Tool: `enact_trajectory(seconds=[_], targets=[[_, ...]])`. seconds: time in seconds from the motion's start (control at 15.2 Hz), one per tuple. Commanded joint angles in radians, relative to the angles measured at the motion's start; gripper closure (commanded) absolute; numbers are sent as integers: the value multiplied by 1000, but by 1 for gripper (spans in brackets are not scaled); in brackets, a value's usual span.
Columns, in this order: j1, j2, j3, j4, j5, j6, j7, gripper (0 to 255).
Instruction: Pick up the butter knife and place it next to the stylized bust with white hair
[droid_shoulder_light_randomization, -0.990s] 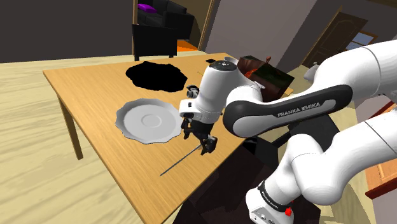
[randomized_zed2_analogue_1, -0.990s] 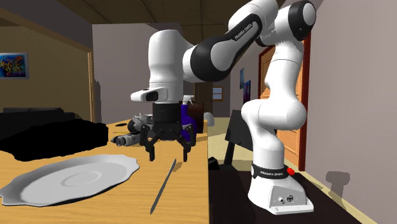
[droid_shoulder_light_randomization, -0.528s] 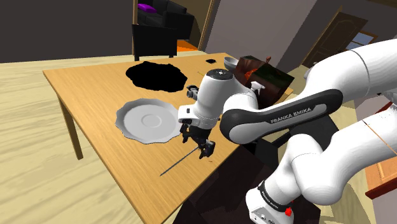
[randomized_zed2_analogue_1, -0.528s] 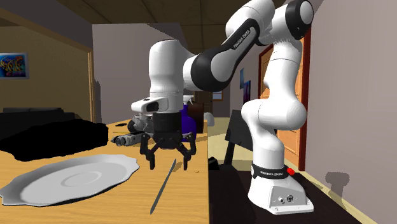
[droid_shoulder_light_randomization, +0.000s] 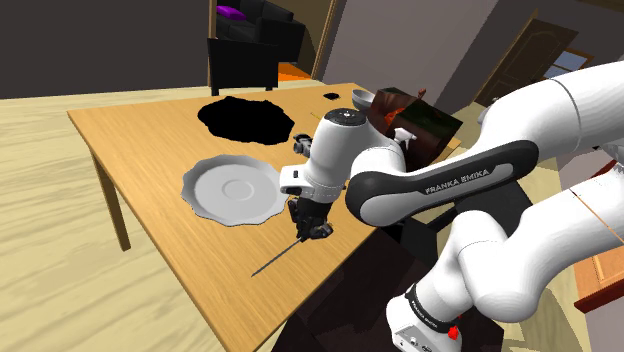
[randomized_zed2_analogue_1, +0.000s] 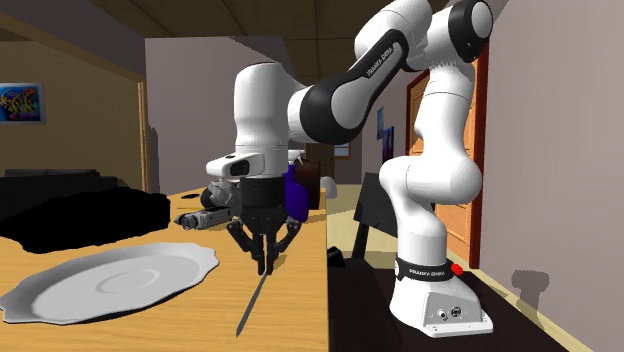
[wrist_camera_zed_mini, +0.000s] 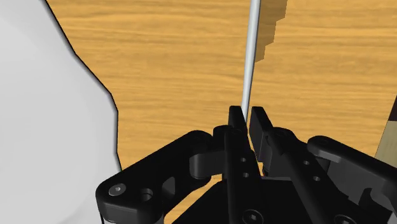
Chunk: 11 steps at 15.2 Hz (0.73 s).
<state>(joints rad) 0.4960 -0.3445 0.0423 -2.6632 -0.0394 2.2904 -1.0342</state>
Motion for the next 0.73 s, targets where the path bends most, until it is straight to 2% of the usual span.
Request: enact_trajectory(seconds=[0.0, 0.33, 0.66], targets=[[0, 0, 0, 0, 0, 0, 0, 255], [0, 0, 0, 0, 0, 0, 0, 255], [2, -47, -2, 34, 4, -81, -5, 255]])
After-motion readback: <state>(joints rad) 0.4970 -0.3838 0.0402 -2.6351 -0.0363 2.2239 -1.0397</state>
